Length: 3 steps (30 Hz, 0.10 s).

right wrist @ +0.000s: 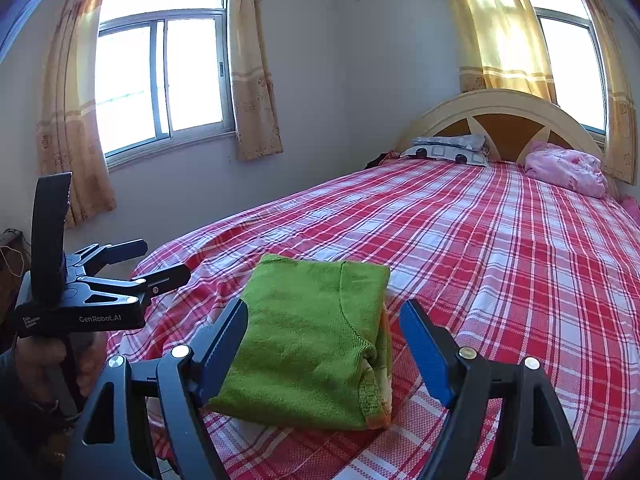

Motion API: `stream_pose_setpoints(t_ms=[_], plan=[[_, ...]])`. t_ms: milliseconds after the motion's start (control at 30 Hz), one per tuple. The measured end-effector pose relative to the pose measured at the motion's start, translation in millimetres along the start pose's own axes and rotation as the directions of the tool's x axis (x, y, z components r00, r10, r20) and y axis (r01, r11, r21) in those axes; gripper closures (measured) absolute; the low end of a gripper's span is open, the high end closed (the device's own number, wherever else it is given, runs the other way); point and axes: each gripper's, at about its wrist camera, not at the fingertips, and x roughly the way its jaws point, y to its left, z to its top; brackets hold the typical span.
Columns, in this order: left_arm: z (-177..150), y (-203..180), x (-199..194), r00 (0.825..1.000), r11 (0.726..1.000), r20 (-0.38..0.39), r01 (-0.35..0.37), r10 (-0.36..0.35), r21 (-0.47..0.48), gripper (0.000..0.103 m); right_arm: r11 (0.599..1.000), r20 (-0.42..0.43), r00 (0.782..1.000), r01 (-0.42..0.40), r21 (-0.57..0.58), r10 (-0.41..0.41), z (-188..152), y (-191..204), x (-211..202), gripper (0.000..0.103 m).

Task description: Fold small clothes

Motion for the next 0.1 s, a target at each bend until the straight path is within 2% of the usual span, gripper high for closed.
stream_pose_setpoints(t_ms=[100], plan=[[-0.1, 0.6, 1.1, 1.000, 1.000, -0.002, 0.011, -0.011, 0.001, 0.000, 1.000, -0.003, 1.000, -0.004, -0.003, 0.004, -0.9, 1.4, 0.4, 0.024]])
